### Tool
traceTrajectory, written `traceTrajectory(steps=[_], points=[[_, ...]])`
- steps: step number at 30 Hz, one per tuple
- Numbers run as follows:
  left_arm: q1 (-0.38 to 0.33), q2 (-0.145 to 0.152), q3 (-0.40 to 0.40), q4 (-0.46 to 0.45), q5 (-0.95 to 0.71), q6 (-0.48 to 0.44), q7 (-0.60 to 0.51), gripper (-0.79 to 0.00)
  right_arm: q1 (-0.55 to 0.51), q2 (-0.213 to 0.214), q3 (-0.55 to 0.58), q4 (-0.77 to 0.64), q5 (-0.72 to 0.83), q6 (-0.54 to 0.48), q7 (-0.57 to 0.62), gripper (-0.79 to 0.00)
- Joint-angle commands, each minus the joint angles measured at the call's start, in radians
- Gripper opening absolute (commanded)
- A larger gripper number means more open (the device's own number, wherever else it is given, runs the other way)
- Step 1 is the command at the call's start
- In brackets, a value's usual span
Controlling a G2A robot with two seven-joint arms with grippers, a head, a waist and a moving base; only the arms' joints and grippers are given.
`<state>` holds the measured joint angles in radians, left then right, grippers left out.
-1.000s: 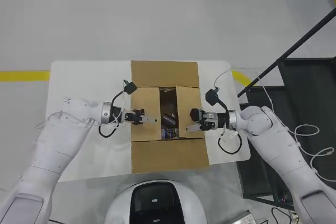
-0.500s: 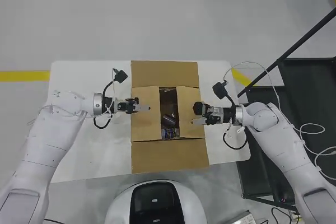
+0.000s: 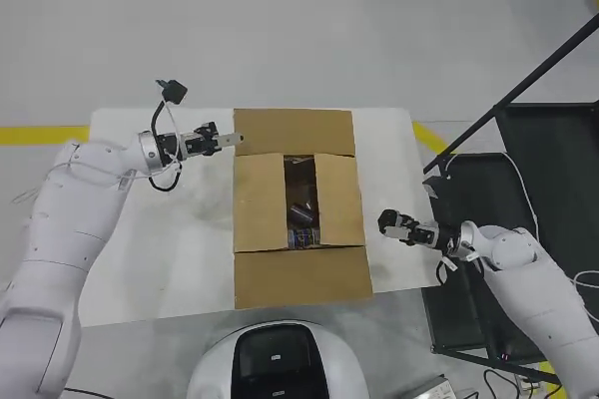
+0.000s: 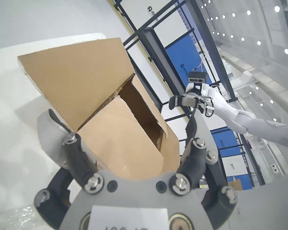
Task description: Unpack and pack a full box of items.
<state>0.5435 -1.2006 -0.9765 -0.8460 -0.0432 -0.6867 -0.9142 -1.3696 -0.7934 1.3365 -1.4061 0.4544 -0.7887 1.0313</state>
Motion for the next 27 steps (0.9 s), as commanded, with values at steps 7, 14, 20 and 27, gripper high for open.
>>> traceTrajectory(steps=[7,14,20,27], points=[[-0.012,-0.021,0.029,0.073,0.033,-0.031,0.122,0.0,0.001,0.0,0.0,-0.001,-0.005,0.0,0.0,0.0],[-0.012,-0.021,0.029,0.073,0.033,-0.031,0.122,0.0,0.001,0.0,0.0,-0.001,-0.005,0.0,0.0,0.0],[0.006,-0.009,0.027,0.036,0.228,0.047,0.264,0.0,-0.008,-0.002,-0.004,-0.018,-0.004,0.065,-0.025,0.0],[0.024,-0.031,0.054,0.058,0.31,0.047,0.474,0.0,-0.055,0.006,0.033,0.022,0.05,0.195,-0.003,0.0]])
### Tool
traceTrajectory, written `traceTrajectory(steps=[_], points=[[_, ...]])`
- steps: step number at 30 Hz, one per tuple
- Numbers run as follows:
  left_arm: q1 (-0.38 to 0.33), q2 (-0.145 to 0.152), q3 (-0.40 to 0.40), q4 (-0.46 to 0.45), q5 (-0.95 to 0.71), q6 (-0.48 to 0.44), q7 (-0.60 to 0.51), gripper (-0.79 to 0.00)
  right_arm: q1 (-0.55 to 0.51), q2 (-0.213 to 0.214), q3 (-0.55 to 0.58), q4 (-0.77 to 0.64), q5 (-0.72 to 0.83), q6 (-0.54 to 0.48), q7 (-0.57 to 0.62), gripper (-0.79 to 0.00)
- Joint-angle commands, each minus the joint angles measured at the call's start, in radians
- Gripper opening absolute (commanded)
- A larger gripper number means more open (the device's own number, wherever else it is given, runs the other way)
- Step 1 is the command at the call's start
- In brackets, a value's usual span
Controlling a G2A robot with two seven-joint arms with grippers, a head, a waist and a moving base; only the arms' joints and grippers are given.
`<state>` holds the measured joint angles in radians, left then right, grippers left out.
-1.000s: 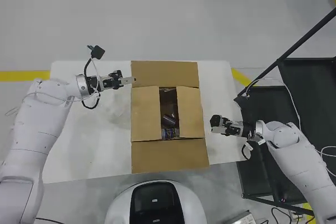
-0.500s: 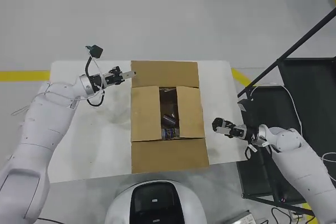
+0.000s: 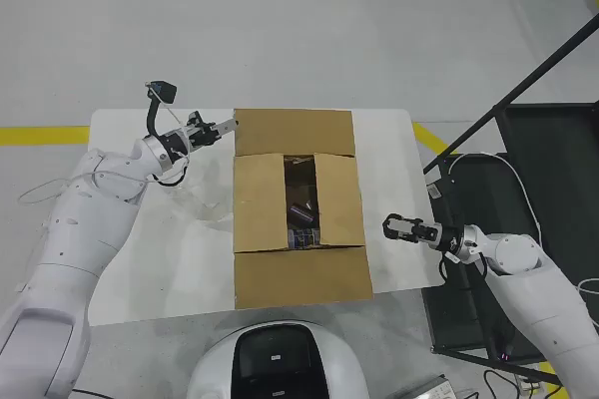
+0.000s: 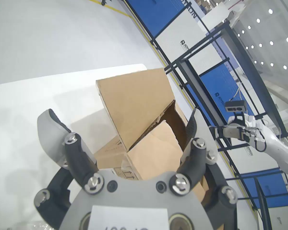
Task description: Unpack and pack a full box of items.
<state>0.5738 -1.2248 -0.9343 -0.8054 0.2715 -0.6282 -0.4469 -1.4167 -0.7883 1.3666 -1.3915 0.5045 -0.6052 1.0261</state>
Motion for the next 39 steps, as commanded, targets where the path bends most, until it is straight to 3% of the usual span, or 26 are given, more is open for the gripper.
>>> traceTrajectory(steps=[1,10,18,24,33,39], points=[[-0.015,-0.014,0.022,0.035,-0.006,-0.022,0.01,0.0,-0.019,0.0,0.003,0.013,0.006,0.024,0.0,0.0],[-0.11,-0.087,0.095,0.221,-0.082,-0.092,0.0,0.0,-0.112,-0.006,-0.028,-0.013,0.058,0.119,0.036,0.0],[-0.165,-0.155,0.126,0.366,-0.221,-0.117,-0.083,0.0,-0.125,-0.014,-0.049,-0.051,0.073,0.18,0.06,0.0],[-0.199,-0.194,0.147,0.439,-0.23,-0.11,-0.097,0.0,-0.133,-0.015,-0.045,-0.062,0.106,0.211,0.11,0.0],[-0.221,-0.237,0.139,0.513,-0.303,-0.1,-0.137,0.0,-0.156,-0.016,-0.04,-0.101,0.212,0.284,0.238,0.0],[-0.23,-0.242,0.104,0.538,-0.382,-0.184,-0.191,0.0,-0.154,-0.02,-0.037,-0.108,0.293,0.322,0.298,0.0]])
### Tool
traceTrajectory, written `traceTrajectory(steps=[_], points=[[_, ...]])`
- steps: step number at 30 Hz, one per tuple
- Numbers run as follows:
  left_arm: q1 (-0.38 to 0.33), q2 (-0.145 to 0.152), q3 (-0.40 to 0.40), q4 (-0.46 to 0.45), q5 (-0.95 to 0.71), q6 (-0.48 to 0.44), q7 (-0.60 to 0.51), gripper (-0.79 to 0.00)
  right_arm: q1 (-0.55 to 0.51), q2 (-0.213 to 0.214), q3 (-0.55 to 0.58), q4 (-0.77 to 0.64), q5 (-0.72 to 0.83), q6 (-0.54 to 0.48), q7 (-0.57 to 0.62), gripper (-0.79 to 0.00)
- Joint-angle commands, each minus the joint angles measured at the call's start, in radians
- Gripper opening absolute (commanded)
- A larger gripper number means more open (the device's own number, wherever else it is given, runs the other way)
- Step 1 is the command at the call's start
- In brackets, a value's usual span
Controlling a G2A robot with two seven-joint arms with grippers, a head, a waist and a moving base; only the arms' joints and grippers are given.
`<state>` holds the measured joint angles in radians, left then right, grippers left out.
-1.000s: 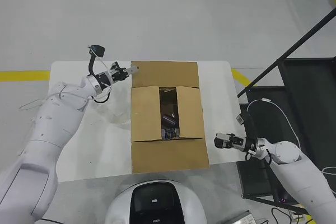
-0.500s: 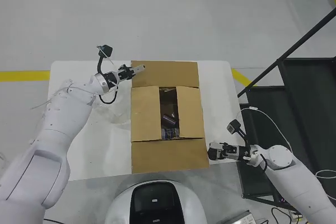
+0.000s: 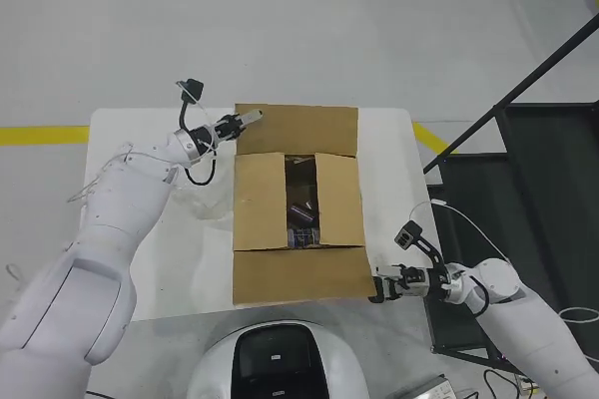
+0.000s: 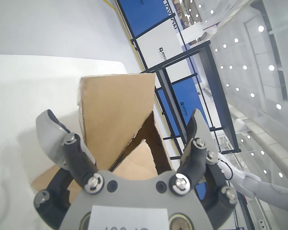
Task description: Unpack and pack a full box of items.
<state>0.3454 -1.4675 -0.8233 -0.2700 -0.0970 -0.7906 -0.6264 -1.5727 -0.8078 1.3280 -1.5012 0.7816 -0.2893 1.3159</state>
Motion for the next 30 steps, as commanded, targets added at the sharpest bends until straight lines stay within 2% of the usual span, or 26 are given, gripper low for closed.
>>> traceTrajectory(steps=[1,11,13,21,30], points=[[-0.002,0.002,-0.013,0.006,-0.026,-0.037,-0.023,0.0,0.004,-0.002,0.003,0.003,0.025,0.009,0.013,0.0],[-0.004,0.031,-0.05,-0.031,-0.072,-0.188,-0.203,0.0,0.039,-0.019,-0.001,0.031,0.162,0.045,0.039,0.0],[-0.002,0.038,-0.048,-0.056,-0.054,-0.197,-0.206,0.0,0.054,-0.024,-0.008,0.04,0.175,0.048,0.033,0.0],[0.054,0.084,-0.005,-0.222,0.031,-0.22,-0.184,0.0,0.138,-0.055,-0.047,0.073,0.24,0.015,-0.064,0.0],[0.124,0.171,0.035,-0.426,0.009,-0.192,-0.212,0.0,0.207,-0.082,-0.078,0.127,0.201,-0.043,-0.158,0.0]])
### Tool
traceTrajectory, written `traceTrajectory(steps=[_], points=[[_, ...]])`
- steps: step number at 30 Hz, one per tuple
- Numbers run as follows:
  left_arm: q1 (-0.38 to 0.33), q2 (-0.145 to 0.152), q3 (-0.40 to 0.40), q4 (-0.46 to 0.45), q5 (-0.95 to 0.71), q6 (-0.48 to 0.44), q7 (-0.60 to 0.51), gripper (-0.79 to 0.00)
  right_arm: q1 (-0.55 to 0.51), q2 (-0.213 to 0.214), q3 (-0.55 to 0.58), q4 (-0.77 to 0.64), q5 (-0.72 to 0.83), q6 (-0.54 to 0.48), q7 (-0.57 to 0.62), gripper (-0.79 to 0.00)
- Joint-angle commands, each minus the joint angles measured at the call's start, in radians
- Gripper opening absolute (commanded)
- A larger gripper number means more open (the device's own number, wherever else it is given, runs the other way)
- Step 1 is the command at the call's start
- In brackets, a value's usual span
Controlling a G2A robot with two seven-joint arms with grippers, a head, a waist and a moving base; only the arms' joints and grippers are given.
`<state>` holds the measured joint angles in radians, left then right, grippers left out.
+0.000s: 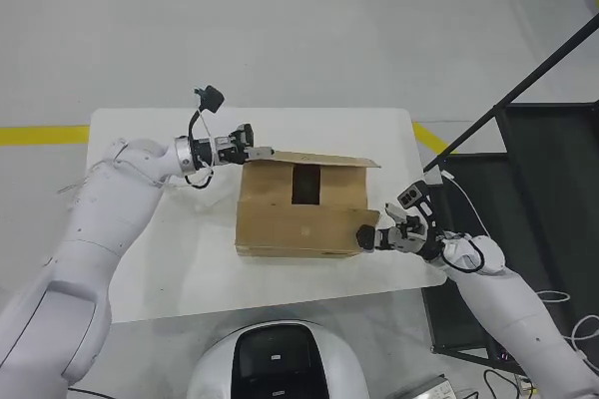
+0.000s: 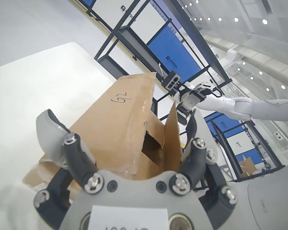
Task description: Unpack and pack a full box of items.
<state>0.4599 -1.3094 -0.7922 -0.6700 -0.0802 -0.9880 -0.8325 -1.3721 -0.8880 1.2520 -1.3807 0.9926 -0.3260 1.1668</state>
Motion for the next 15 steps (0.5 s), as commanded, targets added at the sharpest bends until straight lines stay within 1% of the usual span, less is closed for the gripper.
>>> traceTrajectory(steps=[1,6,9,12,15], points=[[0.016,0.023,0.009,-0.048,-0.014,0.013,-0.013,0.0,0.012,-0.004,-0.003,0.013,-0.026,-0.017,-0.017,0.0],[0.052,0.075,0.042,-0.153,-0.03,0.057,-0.056,0.0,0.036,-0.011,-0.004,0.043,-0.108,-0.059,-0.062,0.0],[0.069,0.103,0.063,-0.199,-0.034,0.085,-0.084,0.0,0.057,-0.017,-0.007,0.053,-0.121,-0.071,-0.068,0.0],[0.077,0.127,0.075,-0.219,-0.026,0.096,-0.095,0.0,0.092,-0.024,-0.012,0.067,-0.141,-0.091,-0.054,0.0],[0.089,0.144,0.083,-0.23,-0.044,0.102,-0.101,0.0,0.139,-0.032,-0.027,0.095,-0.165,-0.107,-0.04,0.0]])
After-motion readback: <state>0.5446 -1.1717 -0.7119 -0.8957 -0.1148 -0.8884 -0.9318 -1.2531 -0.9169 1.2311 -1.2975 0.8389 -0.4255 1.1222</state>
